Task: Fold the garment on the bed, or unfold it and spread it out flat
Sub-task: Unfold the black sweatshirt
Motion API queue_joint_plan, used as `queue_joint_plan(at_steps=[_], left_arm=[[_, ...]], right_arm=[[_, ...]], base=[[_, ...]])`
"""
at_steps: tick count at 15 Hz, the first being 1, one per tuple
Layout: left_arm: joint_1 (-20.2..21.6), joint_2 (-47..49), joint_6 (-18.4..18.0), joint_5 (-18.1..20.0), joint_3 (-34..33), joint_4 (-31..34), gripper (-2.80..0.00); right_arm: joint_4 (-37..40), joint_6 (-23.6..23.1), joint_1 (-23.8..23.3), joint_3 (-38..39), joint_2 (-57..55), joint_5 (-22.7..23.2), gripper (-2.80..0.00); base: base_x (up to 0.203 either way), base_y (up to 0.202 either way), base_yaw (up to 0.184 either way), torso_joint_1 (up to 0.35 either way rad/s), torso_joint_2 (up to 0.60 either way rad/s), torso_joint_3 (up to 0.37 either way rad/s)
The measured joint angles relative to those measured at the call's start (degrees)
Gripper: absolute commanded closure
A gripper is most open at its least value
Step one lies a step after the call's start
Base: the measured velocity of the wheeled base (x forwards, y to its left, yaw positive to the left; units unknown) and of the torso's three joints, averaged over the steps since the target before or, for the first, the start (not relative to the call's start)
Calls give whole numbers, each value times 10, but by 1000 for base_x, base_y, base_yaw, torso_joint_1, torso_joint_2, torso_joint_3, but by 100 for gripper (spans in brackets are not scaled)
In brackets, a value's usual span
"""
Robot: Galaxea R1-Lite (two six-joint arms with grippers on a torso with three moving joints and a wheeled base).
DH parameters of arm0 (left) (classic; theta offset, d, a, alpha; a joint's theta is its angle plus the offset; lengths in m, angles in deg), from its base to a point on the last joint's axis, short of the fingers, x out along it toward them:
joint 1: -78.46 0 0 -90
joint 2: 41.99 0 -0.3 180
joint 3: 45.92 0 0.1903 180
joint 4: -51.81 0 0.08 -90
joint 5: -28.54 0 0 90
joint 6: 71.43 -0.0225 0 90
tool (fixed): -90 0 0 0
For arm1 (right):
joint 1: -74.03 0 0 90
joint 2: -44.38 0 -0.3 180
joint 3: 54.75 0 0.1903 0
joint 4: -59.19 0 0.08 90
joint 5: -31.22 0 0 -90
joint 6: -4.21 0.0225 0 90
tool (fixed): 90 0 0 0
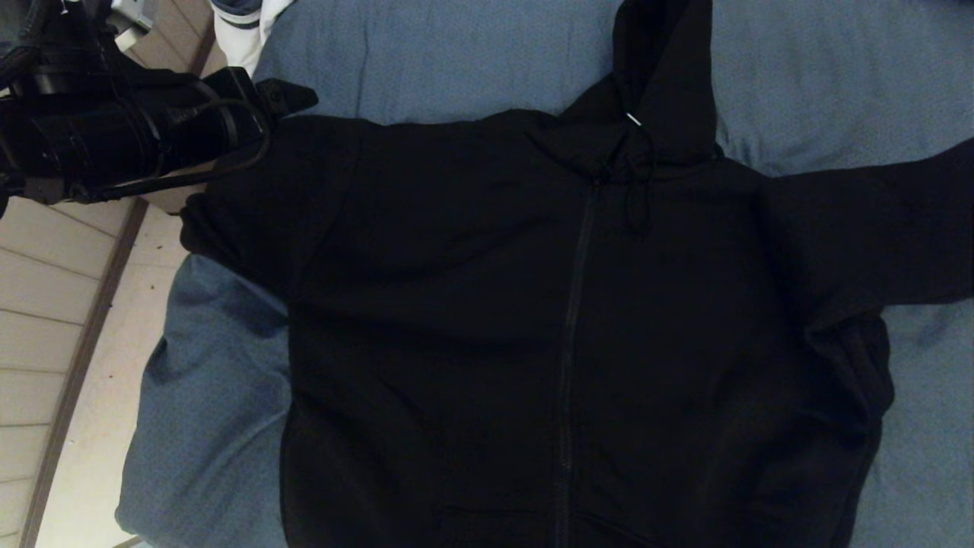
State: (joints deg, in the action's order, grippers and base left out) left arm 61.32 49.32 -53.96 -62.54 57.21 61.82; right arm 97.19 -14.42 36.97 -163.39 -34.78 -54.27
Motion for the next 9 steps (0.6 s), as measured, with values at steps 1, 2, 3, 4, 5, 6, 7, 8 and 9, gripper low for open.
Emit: queue_joint_plan(at_steps=[1, 2, 3, 4, 5, 6, 7, 8, 9], left_arm=[[0, -2, 0, 0, -1, 0, -280], [0, -2, 0, 0, -1, 0, -280], [0, -2, 0, 0, -1, 1, -280], [0, -3, 0, 1, -1, 1, -280], [0, -3, 0, 1, -1, 1, -280], [0, -3, 0, 1, -2, 1, -280], [0, -3, 0, 1, -2, 1, -280], [0, -3, 0, 1, -2, 1, -280], [0, -3, 0, 1, -2, 1, -280]], right_arm=[[-22, -1, -40, 1, -16, 17, 0], [-46, -1, -73, 1, -33, 26, 0], [-66, -2, -100, 0, -50, 33, 0], [-85, -2, -124, -1, -68, 39, 0], [-101, -2, -147, -3, -86, 45, 0], [-110, -4, -164, -6, -100, 50, 0], [-115, -7, -179, -10, -114, 54, 0], [-116, -8, -192, -15, -127, 57, 0], [-118, -8, -203, -21, -138, 60, 0]], base=[[0, 0, 0, 0, 0, 0], [0, 0, 0, 0, 0, 0], [0, 0, 0, 0, 0, 0], [0, 0, 0, 0, 0, 0], [0, 0, 0, 0, 0, 0], [0, 0, 0, 0, 0, 0], [0, 0, 0, 0, 0, 0], [0, 0, 0, 0, 0, 0], [0, 0, 0, 0, 0, 0]])
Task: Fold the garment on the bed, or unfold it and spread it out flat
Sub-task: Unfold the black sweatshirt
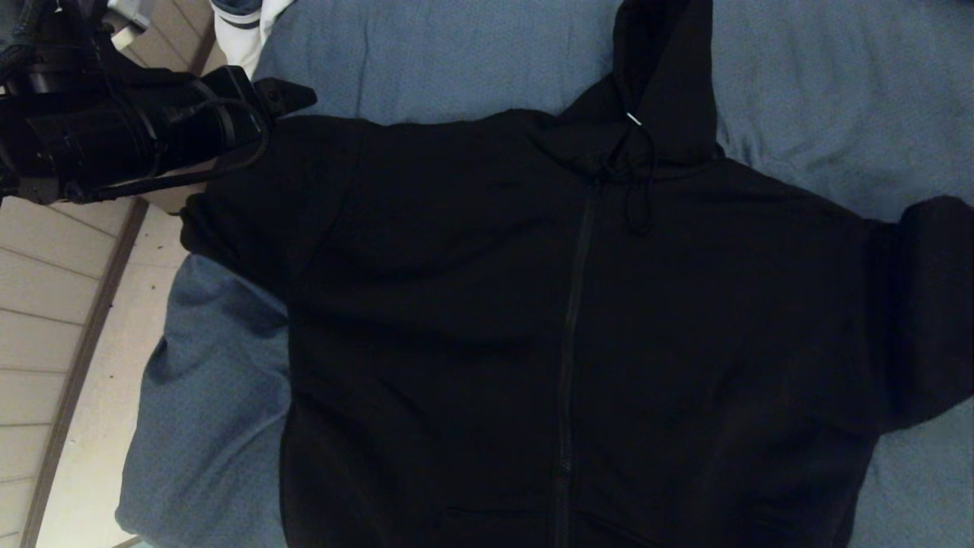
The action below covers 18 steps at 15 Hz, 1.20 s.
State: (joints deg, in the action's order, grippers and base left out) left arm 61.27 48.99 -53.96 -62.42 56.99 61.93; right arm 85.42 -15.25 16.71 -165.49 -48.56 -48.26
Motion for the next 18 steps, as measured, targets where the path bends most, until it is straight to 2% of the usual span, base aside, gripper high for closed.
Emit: queue_joint_plan(at_steps=[4, 9, 10, 11, 14, 18], left_arm=[[-1, 0, 1, 0, 0, 0, -280], [-1, -1, 1, 0, 0, 0, -280], [-1, -1, 1, 0, 0, 0, -280], [-1, -1, 1, 0, 0, 0, -280], [-1, -2, 1, 0, 0, 0, -280], [-1, -4, 2, 0, 1, 0, -280]], right_arm=[[-6, -2, -34, -21, -41, 4, 0], [-11, -10, -44, -31, -56, 8, 0], [-11, -10, -48, -33, -57, 10, -24], [-10, -10, -53, -36, -58, 15, -280], [-10, -12, -76, -43, -59, 47, -280], [-5, -12, -83, -56, -59, 56, -280]], base=[[0, 0, 0, 0, 0, 0], [0, 0, 0, 0, 0, 0], [0, 0, 0, 0, 0, 0], [0, 0, 0, 0, 0, 0], [0, 0, 0, 0, 0, 0], [0, 0, 0, 0, 0, 0]])
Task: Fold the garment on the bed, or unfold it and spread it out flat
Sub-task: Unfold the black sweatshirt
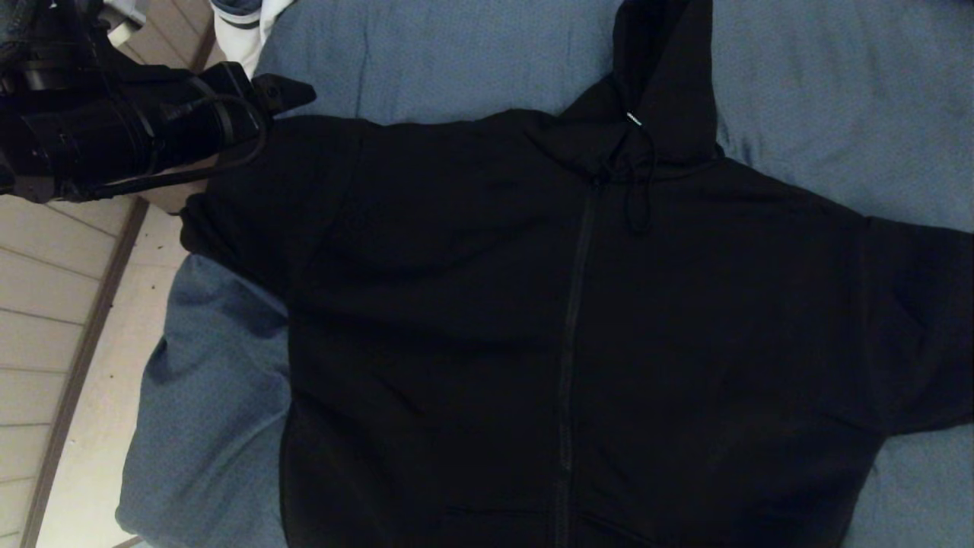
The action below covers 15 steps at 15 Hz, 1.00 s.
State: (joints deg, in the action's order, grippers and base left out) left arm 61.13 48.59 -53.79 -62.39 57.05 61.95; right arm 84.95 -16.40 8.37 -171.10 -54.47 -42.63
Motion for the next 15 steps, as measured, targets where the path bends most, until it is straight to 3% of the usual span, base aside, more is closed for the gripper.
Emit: queue_joint_plan(at_steps=[2, 3, 4, 7, 10, 12, 15], left_arm=[[0, -3, 0, 1, 2, 5, -280], [0, -5, 0, 2, 2, 9, -280], [-1, -6, 0, 2, 4, 17, 0], [-4, -15, 10, 33, 14, 69, 0], [-5, -19, 31, 91, 30, 90, 0], [-5, -8, 31, 95, 43, 90, 0], [-12, 35, 28, 94, 103, 108, 0]], right_arm=[[3, 15, 0, 0, 7, 20, -280], [11, 36, 5, -2, 17, 30, 0], [27, 60, 17, -5, 30, 40, 0], [130, 107, 114, -19, 82, 66, 0], [224, 158, 257, -32, 117, 67, 0], [244, 192, 357, -38, 127, 43, 0], [238, 216, 495, -50, 109, -43, 0]], base=[[0, 0, 0, 0, 0, 0], [0, 0, 0, 0, 0, 0], [0, 0, 0, 0, 0, 0], [0, 0, 0, 0, 0, 0], [0, 0, 0, 0, 0, 0], [0, 0, 0, 0, 0, 0], [0, 0, 0, 0, 0, 0]])
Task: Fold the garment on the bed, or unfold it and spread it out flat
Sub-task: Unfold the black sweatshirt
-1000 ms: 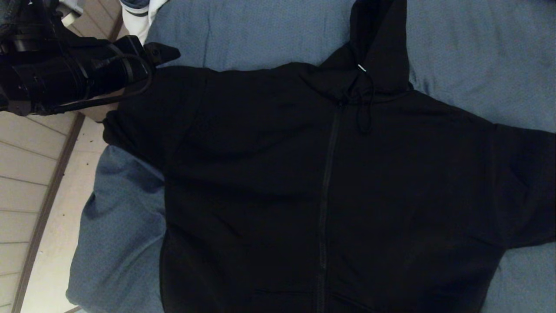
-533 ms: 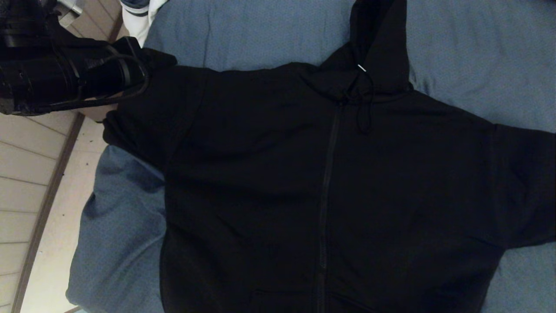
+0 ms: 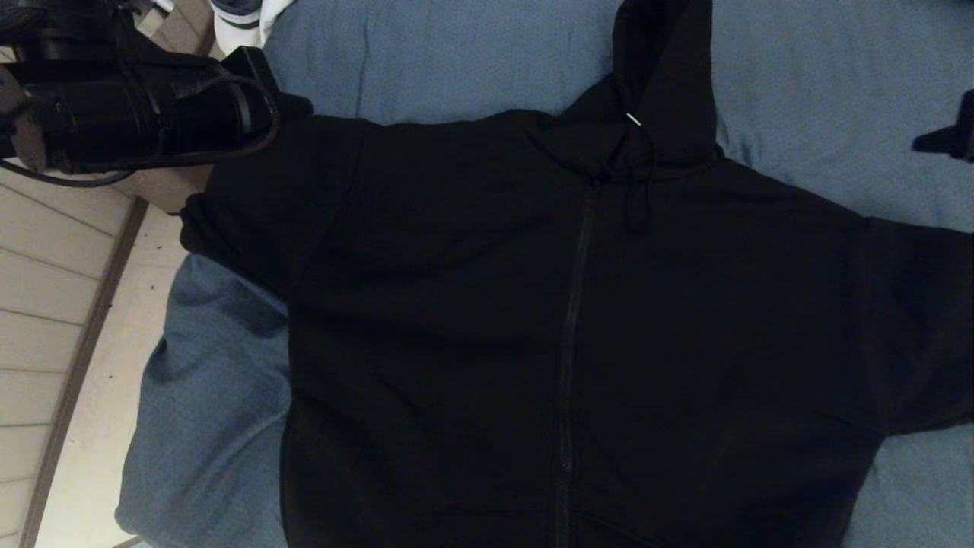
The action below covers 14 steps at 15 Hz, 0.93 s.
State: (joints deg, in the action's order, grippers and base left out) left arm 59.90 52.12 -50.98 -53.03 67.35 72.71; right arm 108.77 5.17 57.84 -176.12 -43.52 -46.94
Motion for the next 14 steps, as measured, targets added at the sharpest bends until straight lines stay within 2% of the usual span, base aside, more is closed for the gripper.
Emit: queue_joint_plan(at_steps=[3, 6, 7, 9, 14], left_arm=[[-14, 54, -2, 3, 106, 64, 0], [-33, 113, -11, 5, 189, 111, 0], [-43, 126, -25, 2, 199, 112, -280], [-54, 141, -33, -4, 206, 105, -280], [-69, 154, -49, -4, 208, 69, -280]], right_arm=[[-24, 9, 85, -22, -48, -44, 0], [-29, 12, 142, -53, -88, -58, 0], [-30, 12, 156, -61, -98, -65, 0], [-30, 8, 171, -67, -109, -88, 0], [-37, 0, 177, -72, -122, -92, 0]], base=[[0, 0, 0, 0, 0, 0], [0, 0, 0, 0, 0, 0], [0, 0, 0, 0, 0, 0], [0, 0, 0, 0, 0, 0], [0, 0, 0, 0, 0, 0]])
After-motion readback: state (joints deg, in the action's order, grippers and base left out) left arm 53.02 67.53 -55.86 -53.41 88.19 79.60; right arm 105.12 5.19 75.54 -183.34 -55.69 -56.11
